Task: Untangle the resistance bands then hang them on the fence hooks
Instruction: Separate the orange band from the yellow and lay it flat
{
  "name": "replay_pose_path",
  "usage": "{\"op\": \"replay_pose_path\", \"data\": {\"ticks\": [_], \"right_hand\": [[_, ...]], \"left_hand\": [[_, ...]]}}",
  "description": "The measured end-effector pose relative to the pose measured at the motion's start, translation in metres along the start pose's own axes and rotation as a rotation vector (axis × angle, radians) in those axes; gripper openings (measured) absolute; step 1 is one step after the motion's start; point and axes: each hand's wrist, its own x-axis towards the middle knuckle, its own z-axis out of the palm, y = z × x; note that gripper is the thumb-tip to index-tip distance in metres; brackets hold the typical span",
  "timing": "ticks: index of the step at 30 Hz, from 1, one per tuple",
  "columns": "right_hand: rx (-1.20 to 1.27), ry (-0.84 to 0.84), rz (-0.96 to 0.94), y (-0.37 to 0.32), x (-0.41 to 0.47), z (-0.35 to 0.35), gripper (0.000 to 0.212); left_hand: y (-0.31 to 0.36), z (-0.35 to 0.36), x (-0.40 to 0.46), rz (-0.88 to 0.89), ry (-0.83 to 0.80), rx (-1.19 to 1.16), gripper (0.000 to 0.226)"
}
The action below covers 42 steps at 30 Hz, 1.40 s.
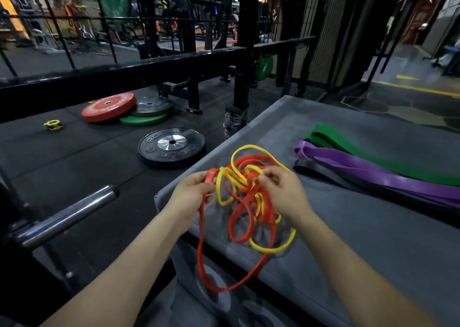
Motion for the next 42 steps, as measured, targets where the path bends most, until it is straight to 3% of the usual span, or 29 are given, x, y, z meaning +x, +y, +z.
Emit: {"op": "replay_pose_path", "data": {"ticks": [4, 6, 7, 9, 11, 13, 15, 17, 18, 21, 24, 27, 29, 30, 32, 35, 39, 42], "right_hand": [[0.524, 0.125, 0.167, 0.002, 0.0, -0.024, 0.025], [0.646, 0.179, 0.222, 0.001, -0.001, -0.033, 0.024], [0.68, 0.206, 0.24, 0.001, -0.001, -0.037, 0.024], [0.732, 0.245, 0.28, 0.003, -0.003, -0.043, 0.025], [0.748, 0.252, 0.32, 0.006, -0.006, -0.047, 0.025], [0.744, 0.243, 0.331, 0.006, -0.009, -0.049, 0.025], [0.77, 0.245, 0.337, 0.005, -0.01, -0.051, 0.024], [0.878, 0.265, 0.36, 0.001, -0.01, -0.054, 0.022], [0.937, 0.282, 0.37, 0.0, -0.01, -0.057, 0.021], [0.914, 0.383, 0.373, 0.01, -0.008, -0.062, 0.02], [0.441, 0.464, 0.296, 0.027, -0.006, -0.065, 0.021], [-0.108, 0.364, 0.224, 0.037, -0.008, -0.065, 0.034], [-0.31, 0.278, 0.198, 0.041, -0.009, -0.061, 0.037], [-0.351, 0.255, 0.163, 0.041, -0.008, -0.058, 0.027], [-0.384, 0.229, 0.11, 0.041, -0.004, -0.052, 0.008], [-0.269, 0.196, -0.002, 0.013, -0.002, -0.045, 0.017], [-0.134, -0.107, -0.1, -0.033, -0.009, -0.035, 0.054], [0.044, -0.207, -0.12, -0.049, -0.002, -0.025, 0.072]], "left_hand": [[-0.005, -0.003, 0.008, 0.042, 0.199, 0.139, 0.03], [-0.009, -0.001, 0.014, 0.039, 0.274, 0.192, 0.027], [-0.01, 0.001, 0.016, 0.044, 0.327, 0.326, 0.022], [-0.009, 0.006, 0.01, 0.073, 0.474, 0.774, 0.043], [-0.006, 0.013, 0.001, 0.351, 0.515, 0.951, 0.049], [-0.008, 0.026, -0.007, 0.491, 0.259, 0.93, 0.047], [-0.018, 0.039, -0.012, 0.402, -0.067, 1.165, 0.067], [-0.028, 0.045, -0.013, 0.377, -0.198, 1.52, 0.061], [-0.029, 0.046, -0.012, 0.393, -0.195, 1.585, 0.051], [-0.026, 0.036, 0.0, 0.486, -0.057, 1.405, 0.027], [-0.011, 0.023, 0.008, 0.498, 0.163, 0.798, 0.012], [0.005, 0.01, 0.01, 0.333, 0.295, 0.151, 0.009], [0.005, 0.002, 0.009, 0.247, 0.289, -0.043, 0.017], [0.004, 0.001, 0.007, 0.226, 0.265, -0.089, 0.021], [0.005, 0.004, 0.001, 0.197, 0.203, -0.171, 0.022], [0.021, 0.013, -0.004, 0.152, 0.135, -0.312, 0.019], [0.06, 0.034, -0.004, 0.146, 0.006, -0.451, 0.019], [0.101, 0.059, -0.002, 0.199, -0.144, -0.457, 0.022]]}}
